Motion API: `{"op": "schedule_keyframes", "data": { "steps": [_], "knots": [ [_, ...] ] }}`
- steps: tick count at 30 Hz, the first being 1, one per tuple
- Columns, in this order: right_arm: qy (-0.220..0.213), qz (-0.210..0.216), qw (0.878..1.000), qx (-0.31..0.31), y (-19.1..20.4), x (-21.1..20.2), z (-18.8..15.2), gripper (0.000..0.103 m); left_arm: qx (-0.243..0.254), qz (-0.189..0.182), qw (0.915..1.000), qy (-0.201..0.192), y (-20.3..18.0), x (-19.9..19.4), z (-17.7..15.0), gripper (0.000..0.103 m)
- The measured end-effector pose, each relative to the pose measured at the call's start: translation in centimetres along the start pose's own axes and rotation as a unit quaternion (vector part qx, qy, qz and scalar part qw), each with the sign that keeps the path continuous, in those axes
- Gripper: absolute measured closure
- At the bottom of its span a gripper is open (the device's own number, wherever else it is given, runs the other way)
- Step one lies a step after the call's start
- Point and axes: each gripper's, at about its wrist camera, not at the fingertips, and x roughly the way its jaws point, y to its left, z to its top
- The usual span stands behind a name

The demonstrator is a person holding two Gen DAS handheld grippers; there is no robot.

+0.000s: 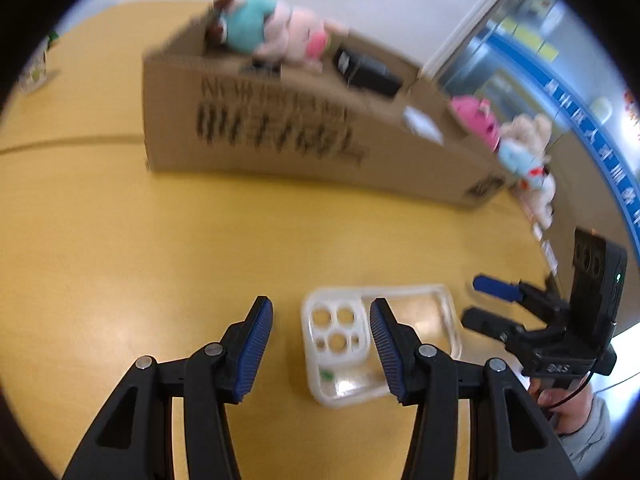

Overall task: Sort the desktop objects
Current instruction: 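Move both grippers to the clear phone case and close on its rim, then lift the phone case with both grippers and carry it into the box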

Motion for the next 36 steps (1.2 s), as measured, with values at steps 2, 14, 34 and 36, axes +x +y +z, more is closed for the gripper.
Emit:
{"op": "schedule_keyframes", "data": {
  "steps": [2,14,34,36],
  "knots": [
    [0.017,-0.012,1.0,-0.008,0.4,0.7,-0.6,0.046,0.001,0.009,0.9999,0.015,-0.4,0.4,-0.8,0.055],
    [-0.027,-0.053,0.998,-0.03,1.3,-1.1,-1.1,0.086,0.014,0.045,0.9989,0.003,-2.2,-0.2,-1.3,0.097],
    [-0.162,-0.087,0.977,-0.105,-0.4,-7.3,18.6,0.086,0.068,0.039,0.991,-0.108,-5.5,-2.5,18.4,0.097],
    [-0.142,-0.075,0.982,-0.103,-1.5,-4.7,20.5,0.085,0.06,0.048,0.9928,-0.092,-4.7,-1.0,19.5,0.097]
  ]
}}
